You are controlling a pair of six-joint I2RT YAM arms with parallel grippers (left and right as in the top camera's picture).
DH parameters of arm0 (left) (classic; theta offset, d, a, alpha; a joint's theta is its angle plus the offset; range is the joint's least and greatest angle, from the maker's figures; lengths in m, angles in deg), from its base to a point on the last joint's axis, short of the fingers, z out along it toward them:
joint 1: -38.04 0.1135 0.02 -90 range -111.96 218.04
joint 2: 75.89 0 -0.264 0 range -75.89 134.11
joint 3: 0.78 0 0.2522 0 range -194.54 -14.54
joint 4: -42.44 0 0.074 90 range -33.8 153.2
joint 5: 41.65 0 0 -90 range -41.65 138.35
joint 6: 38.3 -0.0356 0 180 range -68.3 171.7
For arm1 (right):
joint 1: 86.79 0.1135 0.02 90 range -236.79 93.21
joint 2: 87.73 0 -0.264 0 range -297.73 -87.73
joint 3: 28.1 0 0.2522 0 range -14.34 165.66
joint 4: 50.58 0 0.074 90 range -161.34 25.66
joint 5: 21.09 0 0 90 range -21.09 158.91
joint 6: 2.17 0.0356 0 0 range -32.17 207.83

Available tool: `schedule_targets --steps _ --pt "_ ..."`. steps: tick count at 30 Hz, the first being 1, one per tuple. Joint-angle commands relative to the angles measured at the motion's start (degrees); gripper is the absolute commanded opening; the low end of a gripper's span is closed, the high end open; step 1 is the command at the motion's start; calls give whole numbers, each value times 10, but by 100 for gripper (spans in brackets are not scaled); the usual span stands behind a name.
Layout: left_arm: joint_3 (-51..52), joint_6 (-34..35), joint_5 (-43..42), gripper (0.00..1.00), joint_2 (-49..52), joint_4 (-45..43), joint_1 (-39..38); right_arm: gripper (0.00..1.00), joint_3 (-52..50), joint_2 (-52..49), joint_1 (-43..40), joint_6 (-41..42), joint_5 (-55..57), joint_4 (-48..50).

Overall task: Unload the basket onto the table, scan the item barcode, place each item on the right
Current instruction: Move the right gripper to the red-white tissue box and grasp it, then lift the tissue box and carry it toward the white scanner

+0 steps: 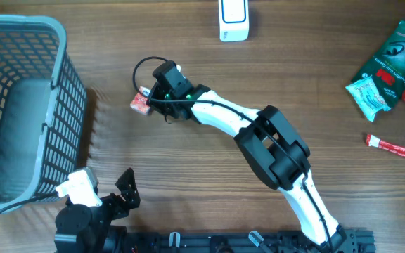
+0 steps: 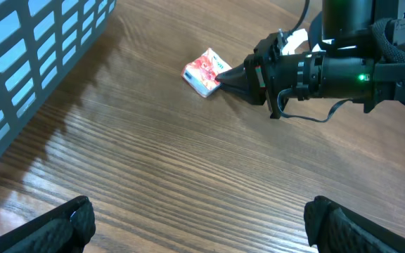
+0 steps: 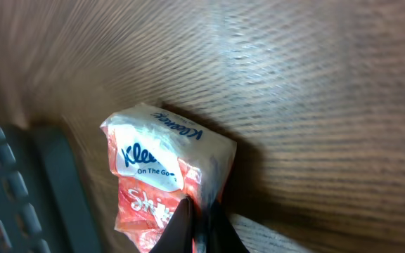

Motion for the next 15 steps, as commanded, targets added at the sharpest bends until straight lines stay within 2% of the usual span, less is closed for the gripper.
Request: schedule_targets --steps 1,6,9,12,14,15 --pt "1 -11 -2 100 -2 -1 4 4 -2 -15 -24 -200 -140 -7" --pt "1 -11 -2 100 -2 -1 4 5 -2 -11 -124 -527 -786 -5" --pt "1 -11 -2 100 -2 -1 4 5 -2 -11 -165 -519 -787 -54" --pt "1 -11 -2 100 -2 -1 4 4 -2 -10 -203 -579 -787 -141" --pt "1 -11 -2 100 -2 -1 4 4 -2 -8 -228 -656 -787 -255" --pt "1 -11 -2 100 -2 -1 4 5 -2 -5 -240 -745 -787 -351"
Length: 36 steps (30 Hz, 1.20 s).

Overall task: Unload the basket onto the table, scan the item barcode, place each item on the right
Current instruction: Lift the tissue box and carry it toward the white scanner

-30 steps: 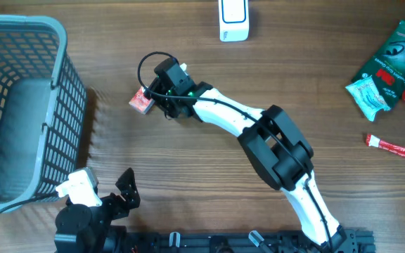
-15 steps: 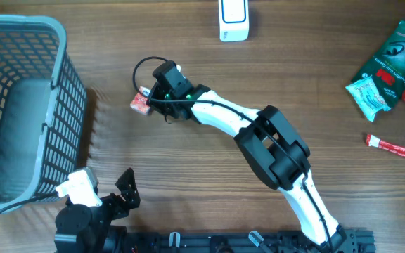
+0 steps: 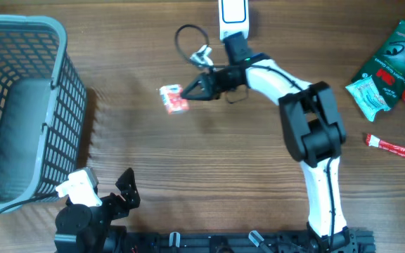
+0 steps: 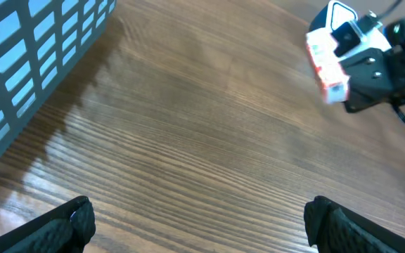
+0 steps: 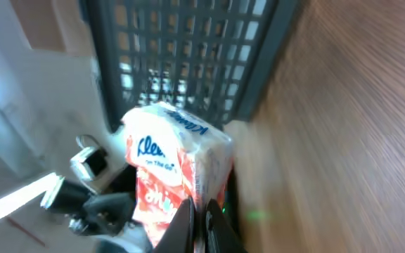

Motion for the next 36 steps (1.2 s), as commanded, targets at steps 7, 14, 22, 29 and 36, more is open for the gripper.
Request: schedule_targets --steps 7,14,22,29,36 --pt "1 -11 -2 100 -2 -1 4 4 -45 27 -45 -702 121 -609" --pt "1 -11 -2 100 -2 -1 4 4 -133 118 -46 -750 158 -609" --pt "1 -11 -2 100 -2 -1 4 5 -390 415 -46 -935 62 -608" --pt "1 -11 -2 100 -2 -1 4 4 -415 449 -47 -870 -52 -583" --pt "1 -11 -2 100 -2 -1 4 4 -415 449 -55 -791 -52 -508"
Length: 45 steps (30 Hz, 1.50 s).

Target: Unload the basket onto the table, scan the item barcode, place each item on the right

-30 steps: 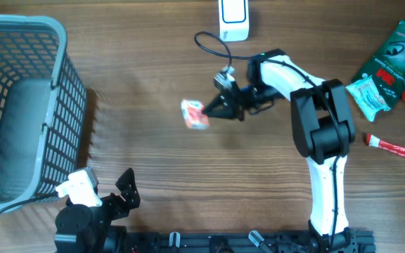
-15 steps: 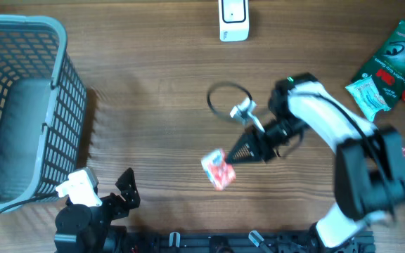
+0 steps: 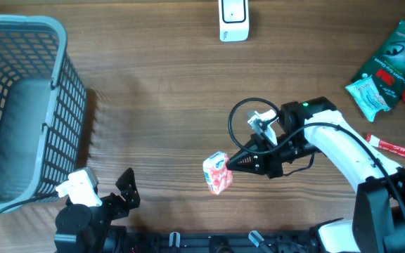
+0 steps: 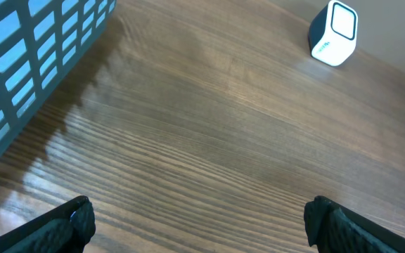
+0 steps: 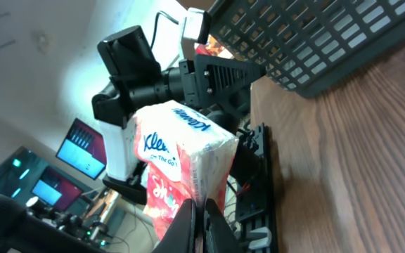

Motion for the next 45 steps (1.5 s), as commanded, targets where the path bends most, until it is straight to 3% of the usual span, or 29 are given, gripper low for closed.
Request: schedule_targets --steps 1,7,10,11,16,18,20,24,26,31,40,45 --pt "1 -11 -2 100 -2 -1 4 4 1 7 -4 28 -37 7" --pt "1 -11 -2 100 -2 -1 4 4 1 7 -4 43 -37 13" --pt "1 -11 -2 100 -2 -1 4 4 1 7 -4 47 54 76" --pt "1 -11 -2 100 -2 -1 4 4 1 7 -4 87 112 124" --pt "1 -11 -2 100 -2 -1 4 4 2 7 -4 621 317 477" --pt "1 -11 -2 100 -2 -1 4 4 16 7 -4 672 356 551" --pt "1 -11 -2 100 -2 -1 4 4 54 7 -4 690 400 566" --pt "1 -11 -2 100 -2 -1 4 4 168 7 -3 732 621 539" --pt "1 -11 -2 100 -2 -1 4 4 211 1 -3 735 675 530" --pt "1 -11 -2 100 -2 -1 4 4 308 -94 -3 744 800 539" --pt "1 -11 -2 100 -2 -1 4 4 628 -397 -3 729 915 537" --pt "1 -11 -2 100 -2 -1 4 4 678 -436 -2 746 932 523"
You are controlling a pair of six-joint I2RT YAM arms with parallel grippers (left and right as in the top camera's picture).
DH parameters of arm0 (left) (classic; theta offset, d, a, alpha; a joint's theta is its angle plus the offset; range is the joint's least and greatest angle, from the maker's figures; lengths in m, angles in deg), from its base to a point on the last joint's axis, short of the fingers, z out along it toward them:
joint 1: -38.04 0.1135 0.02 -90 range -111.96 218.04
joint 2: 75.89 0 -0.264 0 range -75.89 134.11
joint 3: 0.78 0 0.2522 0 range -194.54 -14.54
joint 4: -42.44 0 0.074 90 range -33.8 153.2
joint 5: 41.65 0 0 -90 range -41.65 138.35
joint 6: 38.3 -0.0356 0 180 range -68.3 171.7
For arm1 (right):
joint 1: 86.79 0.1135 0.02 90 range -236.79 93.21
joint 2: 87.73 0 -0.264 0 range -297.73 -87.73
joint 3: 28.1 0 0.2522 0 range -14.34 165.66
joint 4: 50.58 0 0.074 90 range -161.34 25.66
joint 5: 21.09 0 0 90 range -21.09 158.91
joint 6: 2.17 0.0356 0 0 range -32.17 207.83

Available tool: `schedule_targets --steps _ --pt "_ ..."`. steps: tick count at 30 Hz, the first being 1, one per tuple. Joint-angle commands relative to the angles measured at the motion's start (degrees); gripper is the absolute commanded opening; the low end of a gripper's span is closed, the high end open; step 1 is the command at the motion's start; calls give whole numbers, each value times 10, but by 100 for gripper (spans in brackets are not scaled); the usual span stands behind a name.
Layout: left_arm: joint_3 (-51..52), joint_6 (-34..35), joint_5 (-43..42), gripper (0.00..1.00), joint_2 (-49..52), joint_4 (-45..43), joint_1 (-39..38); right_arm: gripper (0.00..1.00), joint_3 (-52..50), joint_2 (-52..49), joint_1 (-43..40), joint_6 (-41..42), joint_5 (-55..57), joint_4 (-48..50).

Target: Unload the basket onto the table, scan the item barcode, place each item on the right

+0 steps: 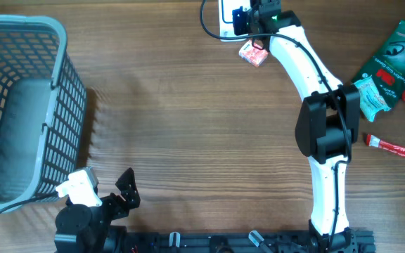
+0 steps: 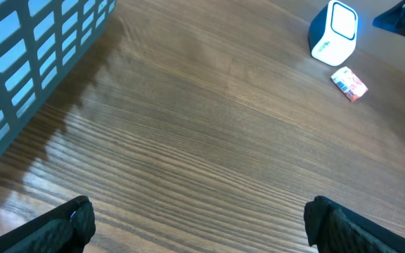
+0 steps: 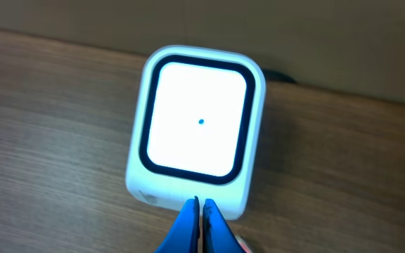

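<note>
The tissue pack (image 1: 254,53), pink and white, lies on the table just right of and in front of the white barcode scanner (image 1: 232,19). In the left wrist view the tissue pack (image 2: 348,83) rests flat beside the scanner (image 2: 332,33). My right gripper (image 3: 200,207) is shut with nothing between its tips, which point at the scanner's white face (image 3: 200,121). Overhead, the right gripper (image 1: 239,18) is at the scanner's right side. My left gripper (image 2: 199,225) stands open at the table's front left, far from the pack.
A grey mesh basket (image 1: 69,91) fills the left side. At the far right lie a green packet (image 1: 394,49), a pale blue packet (image 1: 368,95), a red bottle and a red sachet (image 1: 392,146).
The right gripper held the tissue pack raised over the front middle of the table. Now the pack lies beside the scanner at the back, and the gripper is shut and empty over the scanner.
The right gripper was shut on the tissue pack on the table left of middle. Then it held the pack raised near the scanner, then over the table's front middle. Now the pack lies let go next to the scanner. The left arm stayed put.
</note>
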Motion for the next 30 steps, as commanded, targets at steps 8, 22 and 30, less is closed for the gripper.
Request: schedule_targets --steps 8,22,30 --pt "1 -11 -2 100 -2 -1 4 48 19 44 -97 113 -250 -175" --pt "1 -11 -2 100 -2 -1 4 51 -15 -82 -122 -1 -361 -100" --pt "1 -11 -2 100 -2 -1 4 38 -8 -98 -116 6 -310 -66"
